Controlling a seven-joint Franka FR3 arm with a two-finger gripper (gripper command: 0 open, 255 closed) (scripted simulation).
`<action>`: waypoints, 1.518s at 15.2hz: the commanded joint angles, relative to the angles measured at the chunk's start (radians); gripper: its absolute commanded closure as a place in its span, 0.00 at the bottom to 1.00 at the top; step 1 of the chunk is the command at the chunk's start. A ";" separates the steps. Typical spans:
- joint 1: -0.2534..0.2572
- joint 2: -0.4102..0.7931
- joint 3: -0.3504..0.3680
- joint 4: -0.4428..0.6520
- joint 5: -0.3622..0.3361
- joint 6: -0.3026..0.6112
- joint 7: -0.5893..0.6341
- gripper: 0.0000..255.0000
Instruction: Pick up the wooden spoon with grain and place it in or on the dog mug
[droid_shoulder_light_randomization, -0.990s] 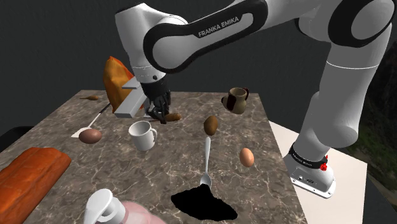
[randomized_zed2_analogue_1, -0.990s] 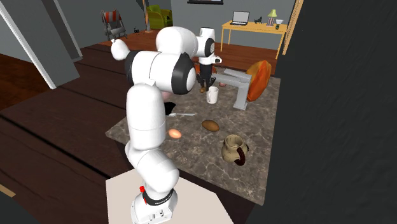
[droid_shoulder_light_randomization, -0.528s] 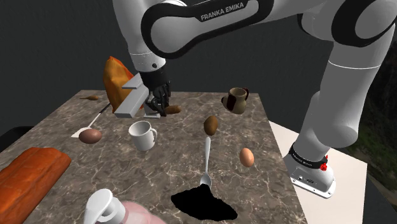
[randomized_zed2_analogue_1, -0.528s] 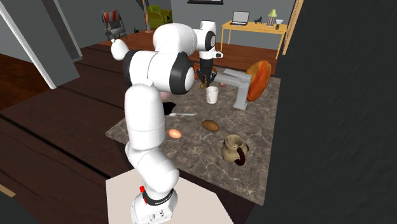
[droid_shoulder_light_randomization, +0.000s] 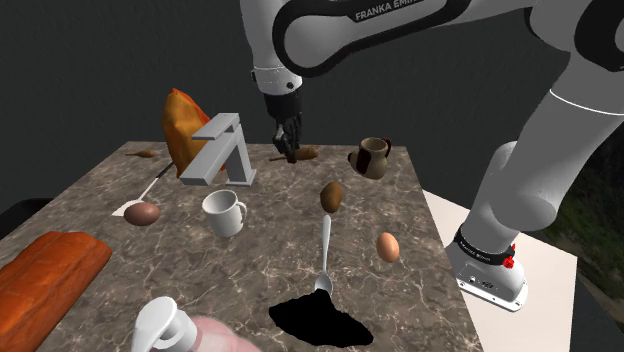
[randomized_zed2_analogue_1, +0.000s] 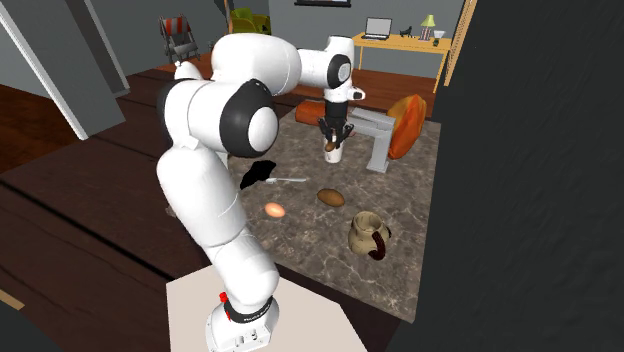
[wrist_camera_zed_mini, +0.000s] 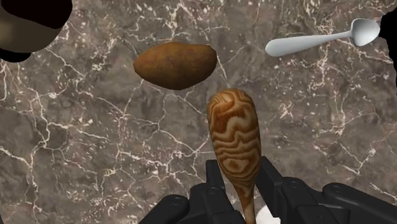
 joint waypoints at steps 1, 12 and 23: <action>-0.019 -0.055 -0.027 -0.060 0.012 0.008 -0.053 1.00; -0.109 -0.275 -0.202 -0.281 -0.003 0.015 -0.320 1.00; -0.220 -0.376 -0.405 -0.368 -0.101 0.015 -0.593 1.00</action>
